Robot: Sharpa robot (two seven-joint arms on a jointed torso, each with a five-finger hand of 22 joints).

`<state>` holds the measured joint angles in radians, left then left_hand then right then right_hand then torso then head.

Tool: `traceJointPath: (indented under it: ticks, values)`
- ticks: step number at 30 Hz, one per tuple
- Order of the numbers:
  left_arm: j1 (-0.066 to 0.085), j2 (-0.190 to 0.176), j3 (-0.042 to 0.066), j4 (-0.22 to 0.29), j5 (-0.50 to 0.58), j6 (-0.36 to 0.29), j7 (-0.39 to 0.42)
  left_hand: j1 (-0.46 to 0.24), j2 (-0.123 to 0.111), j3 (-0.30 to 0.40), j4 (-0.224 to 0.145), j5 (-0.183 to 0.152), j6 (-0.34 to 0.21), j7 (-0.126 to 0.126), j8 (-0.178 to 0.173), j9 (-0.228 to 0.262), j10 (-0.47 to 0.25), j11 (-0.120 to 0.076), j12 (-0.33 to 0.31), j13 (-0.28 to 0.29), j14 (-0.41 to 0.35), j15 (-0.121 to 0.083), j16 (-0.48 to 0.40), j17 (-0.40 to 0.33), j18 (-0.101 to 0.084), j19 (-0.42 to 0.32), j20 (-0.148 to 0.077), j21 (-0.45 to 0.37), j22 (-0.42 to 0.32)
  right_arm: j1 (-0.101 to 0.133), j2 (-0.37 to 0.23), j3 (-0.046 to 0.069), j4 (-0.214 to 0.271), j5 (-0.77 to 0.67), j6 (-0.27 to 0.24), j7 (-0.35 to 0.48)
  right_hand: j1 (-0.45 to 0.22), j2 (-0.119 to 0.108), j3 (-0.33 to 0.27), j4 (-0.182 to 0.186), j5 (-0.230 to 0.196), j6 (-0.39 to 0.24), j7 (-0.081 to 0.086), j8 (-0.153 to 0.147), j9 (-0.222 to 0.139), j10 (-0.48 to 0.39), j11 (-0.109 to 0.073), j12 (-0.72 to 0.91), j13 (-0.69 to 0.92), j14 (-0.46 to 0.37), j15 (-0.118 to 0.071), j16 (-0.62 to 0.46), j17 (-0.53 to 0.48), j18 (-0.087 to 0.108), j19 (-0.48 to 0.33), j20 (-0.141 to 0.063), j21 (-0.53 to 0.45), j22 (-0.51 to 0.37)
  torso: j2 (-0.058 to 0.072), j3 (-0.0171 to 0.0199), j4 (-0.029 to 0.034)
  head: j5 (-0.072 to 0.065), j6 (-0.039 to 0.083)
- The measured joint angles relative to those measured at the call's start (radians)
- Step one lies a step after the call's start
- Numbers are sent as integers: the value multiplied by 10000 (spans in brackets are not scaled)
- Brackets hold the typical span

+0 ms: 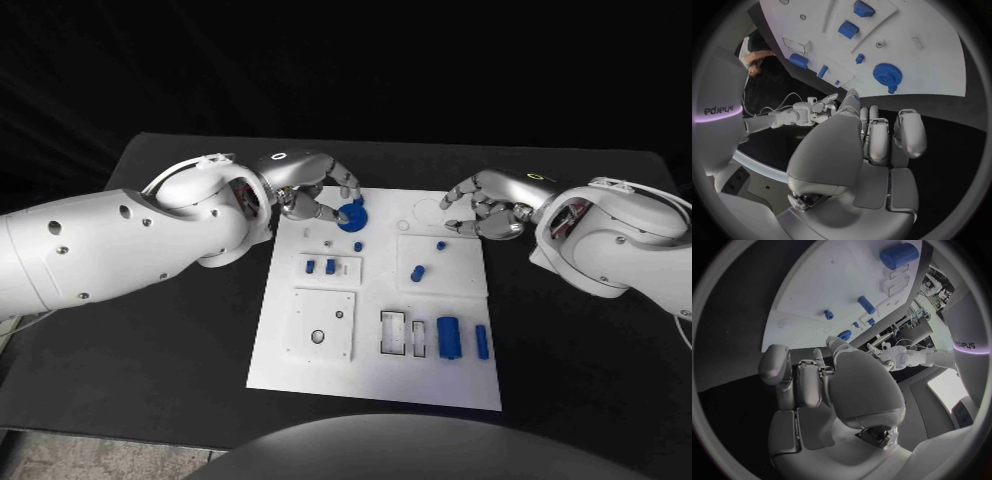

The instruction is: Assemble the parts on the task board

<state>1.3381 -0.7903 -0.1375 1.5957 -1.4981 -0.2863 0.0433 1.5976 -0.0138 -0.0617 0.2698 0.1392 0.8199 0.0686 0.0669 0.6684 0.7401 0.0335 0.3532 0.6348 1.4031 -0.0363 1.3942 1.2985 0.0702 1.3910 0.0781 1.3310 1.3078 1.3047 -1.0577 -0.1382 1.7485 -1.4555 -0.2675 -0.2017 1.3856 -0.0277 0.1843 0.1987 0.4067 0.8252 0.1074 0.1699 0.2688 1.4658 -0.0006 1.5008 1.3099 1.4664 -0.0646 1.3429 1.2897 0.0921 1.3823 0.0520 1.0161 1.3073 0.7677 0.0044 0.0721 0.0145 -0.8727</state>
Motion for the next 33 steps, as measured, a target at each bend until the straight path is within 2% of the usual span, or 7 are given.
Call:
traceJointPath:
  ticks: [5, 8, 9, 11, 21, 28, 33]
  values:
    - [-294, 320, -21, -356, -1337, -2, 328, 53, -253, 384, 135, 0, 75, -46, -15, -764, 125, -50, -224, -684, 60, -14, 5, -58, -1, 193, -15, 197, 0, -74, 15, 0, -26, 24, -57, 72, 0, 0, 0, 0, 0, 0, 0, 0, 0, 0, 0, 0, 0, 0, 0, 0, 0, 1, 0, 0, 0, 0, 9, -9, 10, 13, 0]
    - [-363, 439, -21, -480, -1799, 9, 384, -48, -354, 533, 125, 80, 237, -6, -14, -1015, 402, -65, -220, -844, 288, -21, 214, 71, -15, 329, -27, 367, -1, -95, 16, -1, -30, 33, -78, 107, 1, -1, 0, 0, 0, 0, 0, 0, 0, 0, 0, 1, 0, 0, 0, 0, 0, 0, 0, 0, 0, -1, 9, -9, 7, 20, 0]
    - [-385, 489, -21, -537, -1948, 16, 404, -92, -398, 592, 140, 91, 357, -38, -15, -1109, 574, -97, -157, -875, 387, -36, 313, 89, -122, 407, -52, 463, -1, -100, 16, -1, -32, 36, -85, 118, 1, -1, 0, 0, 0, 0, 0, 0, 0, 0, 0, 2, 1, 0, 0, 0, 0, 0, 0, 0, 0, 4, 9, -9, 7, 20, 0]
    - [-411, 562, -21, -625, -2123, 26, 435, -154, -460, 640, 126, 91, 505, -119, 5, -1231, 807, -117, 17, -886, 432, -68, 424, 97, -159, 460, -67, 590, -1, -107, 16, -4, -33, 41, -92, 131, 1, -1, 17, -17, 33, 21, 20, 0, -3, 0, 0, 3, 1, 0, 0, 0, 0, 0, 0, 0, 0, 8, 9, -10, 7, 28, 0]
    - [-631, 911, -11, -947, -2523, 73, 482, -217, -523, 847, 110, 91, 664, -62, 49, -1485, 1154, -80, 365, -784, 432, -68, 465, 97, -159, 531, -68, 671, -2, -121, 8, -2, -31, 56, -108, 183, 1, -1, 29, -30, 60, 36, 36, 0, -8, 0, 0, 5, 5, 0, 0, 0, -1, 0, 1, 0, 0, 7, -4, -3, 2, 33, 0]
    - [-840, 1109, -10, -1128, -2615, 136, 482, -216, -522, 956, 112, 206, 789, -11, 49, -1569, 1286, -96, 477, -759, 432, -68, 464, 95, -158, 531, -68, 671, -2, -123, -32, 0, -15, 65, -109, 193, 1, -1, 29, -28, 60, 36, 36, 0, -7, 0, 0, 5, 8, 0, 0, 0, -1, 0, 1, -1, -46, 6, 0, -1, -7, 11, 0]
    - [-924, 1232, -7, -1233, -2647, 187, 480, -217, -522, 1032, 90, 293, 855, -17, 49, -1619, 1357, -93, 508, -750, 432, -68, 464, 95, -159, 531, -67, 671, -3, -125, -57, 0, -6, 78, -107, 193, 1, -1, 28, -28, 59, 36, 36, 0, -7, 0, 0, 6, 0, 0, 0, 0, -1, 0, 1, -1, -46, 5, 4, -1, -2, 8, 0]
